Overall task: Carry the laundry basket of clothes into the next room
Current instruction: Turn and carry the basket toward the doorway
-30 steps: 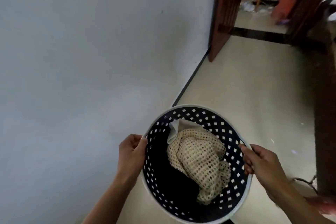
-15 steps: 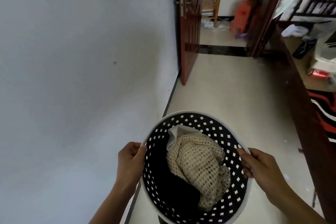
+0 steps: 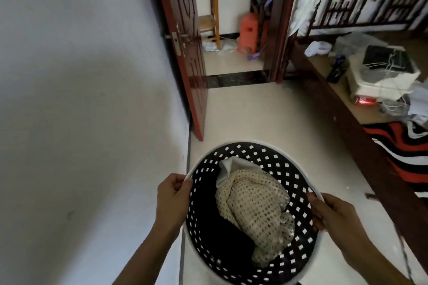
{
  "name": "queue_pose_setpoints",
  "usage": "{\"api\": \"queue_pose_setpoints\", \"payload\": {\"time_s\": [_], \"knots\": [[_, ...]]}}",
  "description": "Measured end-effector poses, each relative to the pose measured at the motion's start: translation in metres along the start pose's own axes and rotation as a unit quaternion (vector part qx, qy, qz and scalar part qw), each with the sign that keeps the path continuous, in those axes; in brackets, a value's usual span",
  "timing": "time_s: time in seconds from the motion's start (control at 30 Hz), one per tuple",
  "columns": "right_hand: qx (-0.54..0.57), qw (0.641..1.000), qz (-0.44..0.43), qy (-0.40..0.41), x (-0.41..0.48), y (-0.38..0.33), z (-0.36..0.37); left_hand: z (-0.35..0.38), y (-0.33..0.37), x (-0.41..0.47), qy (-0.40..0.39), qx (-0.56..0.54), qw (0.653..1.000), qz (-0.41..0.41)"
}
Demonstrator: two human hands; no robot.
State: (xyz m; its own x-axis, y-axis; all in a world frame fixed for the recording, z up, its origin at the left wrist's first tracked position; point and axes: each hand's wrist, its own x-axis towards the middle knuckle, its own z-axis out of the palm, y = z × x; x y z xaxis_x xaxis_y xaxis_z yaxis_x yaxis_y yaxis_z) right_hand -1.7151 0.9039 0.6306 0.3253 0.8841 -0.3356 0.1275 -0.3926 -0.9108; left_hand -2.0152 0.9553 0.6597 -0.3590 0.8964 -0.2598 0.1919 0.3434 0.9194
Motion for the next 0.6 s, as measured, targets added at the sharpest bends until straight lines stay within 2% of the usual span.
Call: {"api": "queue_pose_setpoints", "payload": {"time_s": [0.13,0.3,0.43,0.6], "knots": [[0.022,0.999,0.004,0.027,0.064,-0.021,0.011,0.036,0.028,0.073,-0.038,0.011,0.999,0.014],[0.016,0.999,0.016,0.034,0.172,-0.037,0.015,0.100,0.048,0.166,-0.061,0.021,0.998,-0.012],[0.012,0.999,0.044,0.029,0.275,-0.062,0.016,0.157,0.075,0.241,-0.057,0.031,0.997,-0.038],[-0.032,0.999,0.026,0.005,0.398,-0.123,0.017,0.207,0.127,0.325,-0.036,0.018,0.998,-0.047]]}}
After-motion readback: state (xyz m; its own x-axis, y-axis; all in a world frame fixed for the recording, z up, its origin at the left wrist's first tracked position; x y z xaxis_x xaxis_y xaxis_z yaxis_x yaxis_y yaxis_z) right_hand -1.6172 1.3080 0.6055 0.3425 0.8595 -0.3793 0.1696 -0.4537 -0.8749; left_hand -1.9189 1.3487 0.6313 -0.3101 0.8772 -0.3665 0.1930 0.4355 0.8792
